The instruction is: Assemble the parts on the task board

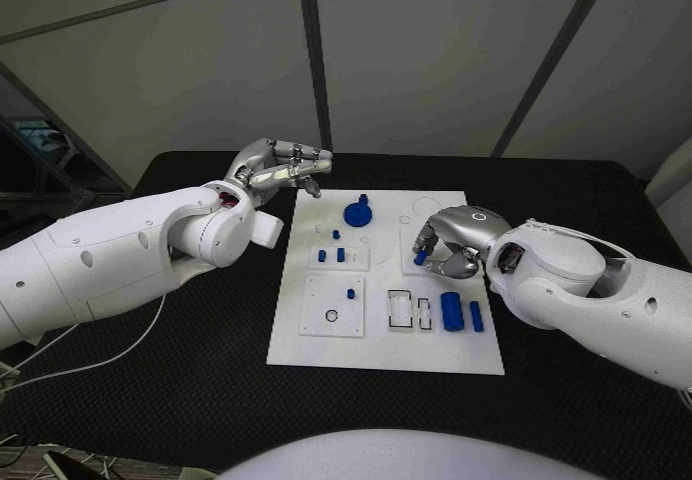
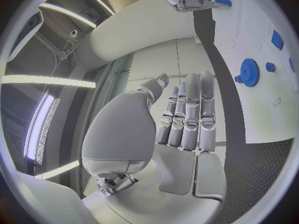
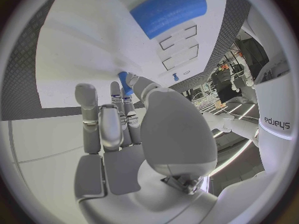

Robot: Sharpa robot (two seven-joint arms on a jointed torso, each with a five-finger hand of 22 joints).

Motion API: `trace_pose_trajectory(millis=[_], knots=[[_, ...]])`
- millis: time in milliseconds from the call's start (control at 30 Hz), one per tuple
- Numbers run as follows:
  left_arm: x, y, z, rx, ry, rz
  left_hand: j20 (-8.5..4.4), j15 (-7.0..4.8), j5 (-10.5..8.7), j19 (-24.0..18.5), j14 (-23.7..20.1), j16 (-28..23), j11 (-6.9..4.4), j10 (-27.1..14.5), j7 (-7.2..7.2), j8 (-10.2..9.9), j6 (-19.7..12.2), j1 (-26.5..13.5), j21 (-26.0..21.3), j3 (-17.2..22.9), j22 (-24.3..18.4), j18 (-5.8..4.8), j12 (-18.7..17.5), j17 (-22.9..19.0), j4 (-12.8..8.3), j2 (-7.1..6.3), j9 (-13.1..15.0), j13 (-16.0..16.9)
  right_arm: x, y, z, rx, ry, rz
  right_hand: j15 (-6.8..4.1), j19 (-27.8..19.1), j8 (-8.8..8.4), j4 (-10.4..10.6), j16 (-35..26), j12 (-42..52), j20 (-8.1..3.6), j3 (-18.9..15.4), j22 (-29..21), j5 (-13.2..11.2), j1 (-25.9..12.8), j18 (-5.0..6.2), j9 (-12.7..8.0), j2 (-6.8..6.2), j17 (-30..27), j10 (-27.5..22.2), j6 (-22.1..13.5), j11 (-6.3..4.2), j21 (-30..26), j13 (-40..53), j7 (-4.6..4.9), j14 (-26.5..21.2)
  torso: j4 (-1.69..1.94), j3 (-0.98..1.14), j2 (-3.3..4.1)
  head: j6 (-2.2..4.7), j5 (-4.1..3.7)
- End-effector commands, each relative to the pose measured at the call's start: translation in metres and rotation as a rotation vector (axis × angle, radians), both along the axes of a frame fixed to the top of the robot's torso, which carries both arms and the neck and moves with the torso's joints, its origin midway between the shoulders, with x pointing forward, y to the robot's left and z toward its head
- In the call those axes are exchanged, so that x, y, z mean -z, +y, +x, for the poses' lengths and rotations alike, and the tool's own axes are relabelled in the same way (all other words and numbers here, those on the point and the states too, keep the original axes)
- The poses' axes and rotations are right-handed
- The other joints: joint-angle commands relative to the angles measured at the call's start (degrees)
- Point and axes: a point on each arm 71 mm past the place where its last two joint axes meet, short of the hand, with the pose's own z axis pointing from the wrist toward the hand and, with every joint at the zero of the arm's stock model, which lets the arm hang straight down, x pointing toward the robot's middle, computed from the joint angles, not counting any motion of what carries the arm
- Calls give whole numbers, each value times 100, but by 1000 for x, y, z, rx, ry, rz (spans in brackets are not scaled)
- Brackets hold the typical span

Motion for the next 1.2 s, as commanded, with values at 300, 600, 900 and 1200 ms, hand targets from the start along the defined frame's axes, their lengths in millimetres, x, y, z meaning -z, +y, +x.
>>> trace_pose_trajectory(millis=[300,600,900,1200], knots=[[-1,-2,0,13,-3,-7,41,38,-15,-9,14,-21,11,-39,-6,-25,-26,7,-20,-24,-7,-99,19,-7,-11,62,-3,-9,1,5,1,-12,12,0,-78,84,86,67,59,-17,-49,100,98,-51,-3,-96,33,103,42,297,261,-49,82,10,-10,212,1,2,1,-23,-10],[-1,-2,1,12,-2,-7,42,38,-15,-9,13,-22,11,-41,-5,-24,-26,9,-23,-24,-8,-99,23,-8,-10,67,-3,-9,1,7,2,-8,10,9,-88,109,89,133,82,-64,-56,82,131,-91,-60,-104,36,95,69,373,337,-58,107,13,-15,215,-2,-3,-3,-44,-1],[-1,-2,1,13,0,-6,42,39,-15,-9,13,-22,11,-42,-5,-23,-27,9,-23,-23,-8,-99,24,-9,-10,69,-2,-9,-1,8,2,-5,-5,22,-142,163,164,162,116,-92,-75,111,207,-78,-10,-118,70,197,107,540,551,-115,161,35,-69,217,-2,0,-7,-49,3],[-1,-2,1,12,1,-6,42,39,-15,-9,13,-22,11,-42,-5,-23,-27,9,-23,-23,-8,-99,24,-9,-10,69,-2,-9,-9,9,-2,-4,-58,82,-205,255,228,118,140,-101,-100,151,349,-74,96,-145,108,349,129,732,704,-170,268,69,-109,215,-6,0,-8,-40,5]])
